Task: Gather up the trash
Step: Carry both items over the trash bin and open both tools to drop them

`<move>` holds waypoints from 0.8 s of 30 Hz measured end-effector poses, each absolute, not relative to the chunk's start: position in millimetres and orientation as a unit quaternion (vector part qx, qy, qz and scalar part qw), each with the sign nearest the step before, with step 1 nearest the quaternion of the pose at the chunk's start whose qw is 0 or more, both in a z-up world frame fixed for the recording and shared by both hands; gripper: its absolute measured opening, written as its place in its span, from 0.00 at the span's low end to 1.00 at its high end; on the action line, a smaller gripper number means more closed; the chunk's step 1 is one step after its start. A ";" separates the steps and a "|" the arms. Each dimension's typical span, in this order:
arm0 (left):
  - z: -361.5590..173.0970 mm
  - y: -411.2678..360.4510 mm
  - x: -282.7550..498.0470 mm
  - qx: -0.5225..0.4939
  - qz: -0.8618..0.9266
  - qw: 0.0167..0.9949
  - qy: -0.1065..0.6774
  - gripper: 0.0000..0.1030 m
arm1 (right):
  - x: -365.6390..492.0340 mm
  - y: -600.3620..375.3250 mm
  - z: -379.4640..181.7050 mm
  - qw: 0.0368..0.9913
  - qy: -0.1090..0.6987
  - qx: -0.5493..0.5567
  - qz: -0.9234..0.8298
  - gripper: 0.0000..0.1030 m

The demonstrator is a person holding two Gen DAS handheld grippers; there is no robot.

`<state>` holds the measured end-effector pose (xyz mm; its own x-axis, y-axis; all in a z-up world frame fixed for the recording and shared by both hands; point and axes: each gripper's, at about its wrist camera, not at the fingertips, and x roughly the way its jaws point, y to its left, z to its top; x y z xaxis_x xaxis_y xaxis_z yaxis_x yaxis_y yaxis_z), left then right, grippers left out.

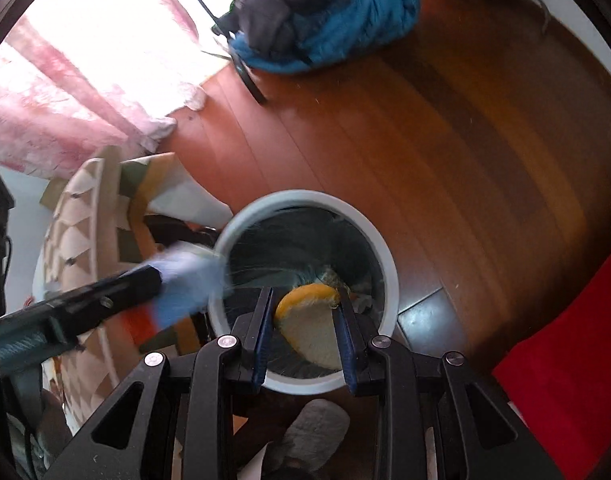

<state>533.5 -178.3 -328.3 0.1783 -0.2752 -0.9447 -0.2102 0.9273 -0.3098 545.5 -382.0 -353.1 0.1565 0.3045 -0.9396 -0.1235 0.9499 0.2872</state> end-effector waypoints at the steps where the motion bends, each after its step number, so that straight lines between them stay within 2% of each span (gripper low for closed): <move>1: -331.6 -177.0 535.5 -0.189 -0.013 0.744 0.641 0.77 | 550.4 -384.1 -365.2 0.749 0.641 0.084 0.146 0.30; 2: -334.4 -174.5 536.6 -0.187 -0.004 0.745 0.640 0.79 | 553.1 -385.3 -372.9 0.744 0.646 0.089 0.146 0.30; 3: -336.6 -171.5 536.3 -0.183 0.009 0.746 0.640 0.80 | 555.5 -386.2 -378.0 0.741 0.649 0.090 0.144 0.39; 4: -337.8 -172.1 534.0 -0.180 0.014 0.746 0.641 0.83 | 556.9 -387.0 -384.6 0.742 0.650 0.091 0.138 0.59; 5: -337.5 -171.5 531.1 -0.168 0.025 0.748 0.641 0.88 | 555.3 -388.1 -386.2 0.743 0.650 0.091 0.134 0.70; 6: -337.9 -171.1 526.9 -0.148 0.042 0.752 0.641 0.88 | 555.3 -388.6 -388.3 0.745 0.649 0.091 0.128 0.81; 9: -338.4 -171.7 514.5 -0.110 0.075 0.759 0.637 0.88 | 548.7 -389.4 -390.8 0.746 0.651 0.085 0.110 0.85; 11: -339.0 -170.9 502.7 -0.095 0.094 0.762 0.633 0.88 | 540.8 -389.4 -390.3 0.749 0.650 0.072 0.101 0.99; 16: -338.5 -174.6 471.9 -0.091 0.111 0.759 0.635 0.88 | 516.8 -388.2 -375.1 0.767 0.638 0.005 0.066 1.00; 24: -325.8 -183.9 448.9 -0.085 0.113 0.761 0.633 0.88 | 498.8 -377.7 -352.1 0.774 0.630 -0.026 0.061 1.00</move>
<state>448.9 -183.9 -325.8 0.1739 0.0641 -0.9827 -0.2791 0.9602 0.0132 498.8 -377.7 -352.1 0.1991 0.0621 -0.9780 -0.1280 0.9911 0.0369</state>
